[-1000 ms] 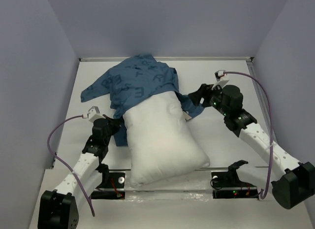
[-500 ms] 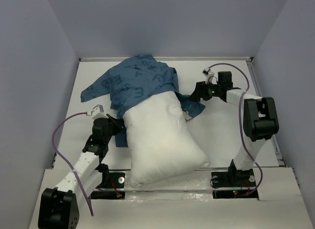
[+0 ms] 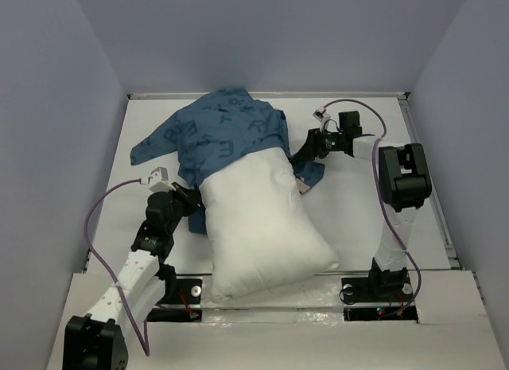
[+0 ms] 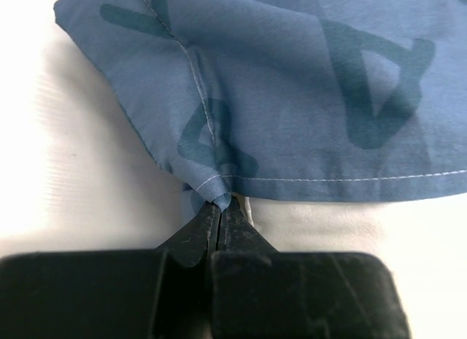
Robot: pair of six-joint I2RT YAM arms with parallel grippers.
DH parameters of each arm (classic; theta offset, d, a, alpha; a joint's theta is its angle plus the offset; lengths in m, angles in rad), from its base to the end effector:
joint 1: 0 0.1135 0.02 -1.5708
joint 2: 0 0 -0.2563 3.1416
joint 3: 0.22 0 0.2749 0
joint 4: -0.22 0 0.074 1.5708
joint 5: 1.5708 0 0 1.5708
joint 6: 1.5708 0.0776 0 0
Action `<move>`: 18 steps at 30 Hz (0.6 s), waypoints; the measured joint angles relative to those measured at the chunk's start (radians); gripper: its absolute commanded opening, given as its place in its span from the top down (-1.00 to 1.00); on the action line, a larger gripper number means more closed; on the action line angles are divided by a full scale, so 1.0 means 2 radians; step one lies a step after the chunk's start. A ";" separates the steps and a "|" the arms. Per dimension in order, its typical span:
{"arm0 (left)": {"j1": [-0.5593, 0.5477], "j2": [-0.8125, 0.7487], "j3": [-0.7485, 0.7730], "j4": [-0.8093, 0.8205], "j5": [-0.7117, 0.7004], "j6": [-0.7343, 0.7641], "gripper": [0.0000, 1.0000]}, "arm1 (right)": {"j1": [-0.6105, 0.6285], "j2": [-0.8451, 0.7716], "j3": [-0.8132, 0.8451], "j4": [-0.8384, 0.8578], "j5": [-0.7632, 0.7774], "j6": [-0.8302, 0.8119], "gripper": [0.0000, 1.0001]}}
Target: Put the pillow into the pillowcase
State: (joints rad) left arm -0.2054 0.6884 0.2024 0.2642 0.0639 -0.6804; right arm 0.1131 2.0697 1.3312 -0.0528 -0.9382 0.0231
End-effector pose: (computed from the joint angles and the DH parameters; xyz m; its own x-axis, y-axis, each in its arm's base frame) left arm 0.2291 -0.0528 0.1707 -0.3338 -0.5717 -0.7494 0.0701 0.7778 -0.6246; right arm 0.4556 0.1147 0.1171 -0.7211 -0.0682 -0.6895 -0.6135 0.5252 0.5897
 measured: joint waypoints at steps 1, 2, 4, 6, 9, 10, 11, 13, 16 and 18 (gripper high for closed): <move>0.000 -0.004 0.000 0.000 0.002 0.000 1.00 | 0.005 0.005 0.004 0.000 -0.002 -0.001 0.55; 0.000 -0.008 0.000 0.000 0.005 0.000 1.00 | 0.009 0.007 0.004 0.000 -0.004 0.004 1.00; 0.000 -0.014 0.001 -0.002 0.008 0.000 1.00 | 0.020 0.008 0.000 -0.003 -0.010 0.007 1.00; 0.000 -0.019 0.006 -0.006 0.013 0.000 1.00 | 0.027 0.006 -0.006 0.002 -0.012 0.025 1.00; 0.000 -0.023 0.033 -0.034 0.025 0.000 1.00 | 0.035 -0.034 -0.058 0.034 -0.011 0.069 1.00; 0.000 -0.024 0.051 -0.049 0.031 0.000 1.00 | 0.037 -0.068 -0.088 0.053 -0.011 0.090 1.00; 0.000 -0.025 0.068 -0.061 0.035 0.000 1.00 | 0.041 -0.098 -0.111 0.062 -0.009 0.108 1.00; 0.000 -0.024 0.134 -0.097 0.047 0.001 1.00 | 0.047 -0.199 -0.151 0.070 -0.001 0.148 1.00; 0.000 -0.003 0.268 -0.142 0.077 0.003 1.00 | 0.067 -0.326 -0.138 0.070 0.005 0.202 1.00; 0.001 0.021 0.348 -0.157 0.091 0.004 1.00 | 0.076 -0.385 -0.084 0.068 0.004 0.249 1.00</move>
State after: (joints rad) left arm -0.2043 0.7311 0.8986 -0.0490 0.2462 -0.6727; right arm 0.2649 1.2999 1.1622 0.0822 -0.9302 0.5205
